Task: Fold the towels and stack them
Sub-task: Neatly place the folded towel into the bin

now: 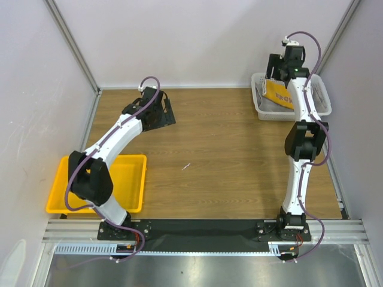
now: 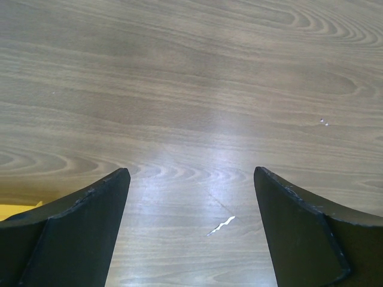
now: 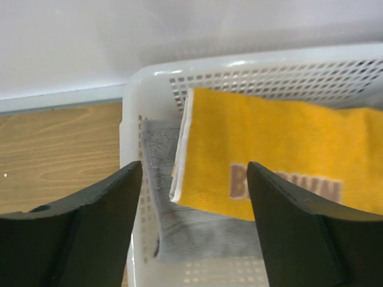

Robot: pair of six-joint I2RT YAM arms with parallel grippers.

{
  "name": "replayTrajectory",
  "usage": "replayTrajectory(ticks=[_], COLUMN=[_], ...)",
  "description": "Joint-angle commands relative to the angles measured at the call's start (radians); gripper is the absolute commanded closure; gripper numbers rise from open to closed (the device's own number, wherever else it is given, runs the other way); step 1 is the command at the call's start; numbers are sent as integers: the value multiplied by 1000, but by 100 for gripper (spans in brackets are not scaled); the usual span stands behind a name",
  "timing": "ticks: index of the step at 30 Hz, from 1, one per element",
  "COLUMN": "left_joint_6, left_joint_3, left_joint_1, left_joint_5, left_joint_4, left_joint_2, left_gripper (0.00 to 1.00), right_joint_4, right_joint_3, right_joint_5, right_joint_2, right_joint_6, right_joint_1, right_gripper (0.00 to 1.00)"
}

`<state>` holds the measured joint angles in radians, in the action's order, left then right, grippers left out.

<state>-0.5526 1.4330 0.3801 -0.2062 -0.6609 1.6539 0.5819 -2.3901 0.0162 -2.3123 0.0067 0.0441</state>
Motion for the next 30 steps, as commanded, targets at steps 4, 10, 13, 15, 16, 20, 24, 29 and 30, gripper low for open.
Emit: replayTrajectory(ticks=[4, 10, 13, 15, 16, 20, 24, 29, 30], left_joint_6=[22, 23, 23, 25, 25, 25, 26, 34, 34], left_joint_3=[-36, -43, -43, -40, -42, -43, -49, -49, -49], left_joint_1=[-9, -12, -14, -14, -15, -18, -20, -29, -30], left_joint_5=[-36, -47, -45, -45, -47, -45, -47, -48, -50], left_joint_4=[21, 15, 10, 10, 10, 12, 14, 9, 9], left_joint_2=[-89, -94, -91, -88, -86, -80, -82, -88, -89], left_gripper=[9, 9, 9, 9, 9, 8, 8, 8, 8], right_joint_4=[13, 29, 21, 10, 12, 12, 24, 56, 62], right_joint_3=[2, 8, 26, 42, 43, 54, 66, 66, 66], right_joint_5=[-7, -81, -91, -87, -81, -81, -47, -18, -18], right_joint_2=[-82, -122, -121, -116, -114, -114, -121, -121, -116], right_joint_6=[122, 136, 139, 136, 141, 139, 122, 110, 108], right_joint_1=[20, 13, 4, -4, -6, -9, -15, -15, -15], right_gripper=[32, 37, 38, 38, 38, 38, 48, 74, 78])
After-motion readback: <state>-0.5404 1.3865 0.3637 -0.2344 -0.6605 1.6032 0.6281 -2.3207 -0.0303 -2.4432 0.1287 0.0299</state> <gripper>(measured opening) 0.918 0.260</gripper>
